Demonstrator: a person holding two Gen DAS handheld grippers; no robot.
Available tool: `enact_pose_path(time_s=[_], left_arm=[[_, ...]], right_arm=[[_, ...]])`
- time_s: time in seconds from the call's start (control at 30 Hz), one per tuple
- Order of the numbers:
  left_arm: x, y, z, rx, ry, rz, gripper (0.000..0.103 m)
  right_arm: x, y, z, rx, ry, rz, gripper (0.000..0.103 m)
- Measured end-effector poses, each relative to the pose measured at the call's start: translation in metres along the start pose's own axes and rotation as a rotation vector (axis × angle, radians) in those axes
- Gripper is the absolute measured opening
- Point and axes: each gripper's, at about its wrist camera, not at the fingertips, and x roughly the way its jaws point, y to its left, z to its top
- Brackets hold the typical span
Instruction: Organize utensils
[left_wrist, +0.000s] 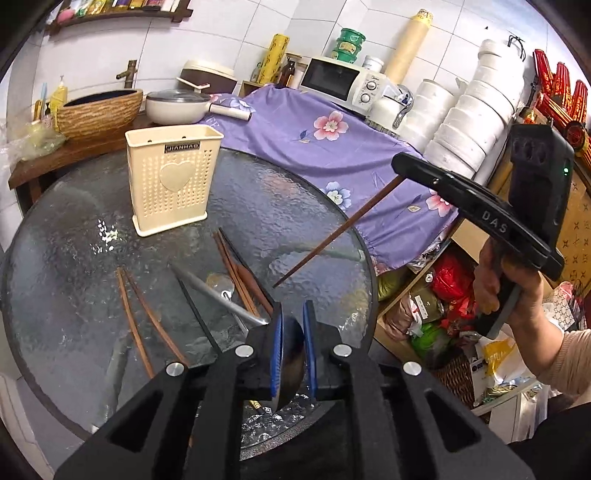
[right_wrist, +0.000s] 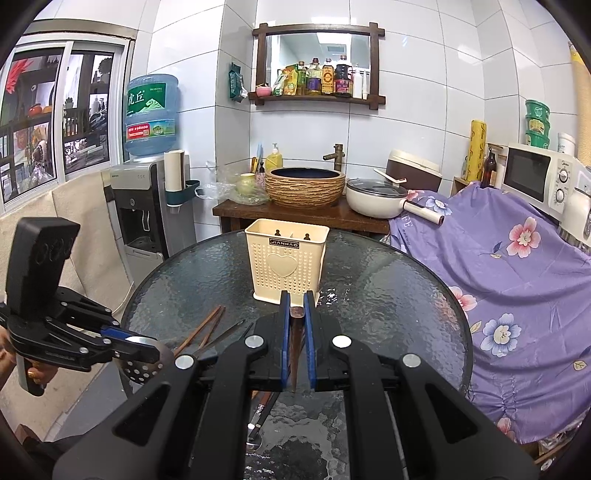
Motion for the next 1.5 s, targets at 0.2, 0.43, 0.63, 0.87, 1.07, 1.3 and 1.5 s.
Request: enact_pose_path(time_s=[0.2,0.43,0.63,0.87,1.07,1.3,1.5], left_arm=[[-0.004,-0.007,0.006,0.030,-0.007,0.003,0.011],[-0.014,-0.010,0.018,0.049,-0.030,0.013,0.012],[-0.023,-0.016,0.031,0.085,-0.052,0.028,0.013],[-0.029,-0.019,0.039,0.102,-0.099,0.028,0.008],[-0.019,-0.005,0.026,0.076,-0.090,0.037,0.009],[-0.009,-0.035,-0.030,0.314,-0.008,0.091,0.047],[0.003,-0.052,-0.078,0.357,0.050,0.003,0.047]], right_arm=[[0.000,0.001,0.001,-0.002,0.002,0.003,0.008],[0.000,0.001,0.007,0.003,-0.003,0.007,0.008],[0.001,0.002,0.013,-0.003,-0.010,0.009,0.008],[0.006,-0.002,0.015,0.016,-0.010,0.018,0.008],[0.010,-0.004,0.012,0.030,-0.005,0.018,0.008],[0.011,-0.004,0.007,0.031,-0.004,0.012,0.007],[0.010,-0.001,0.006,0.021,-0.003,0.009,0.007]])
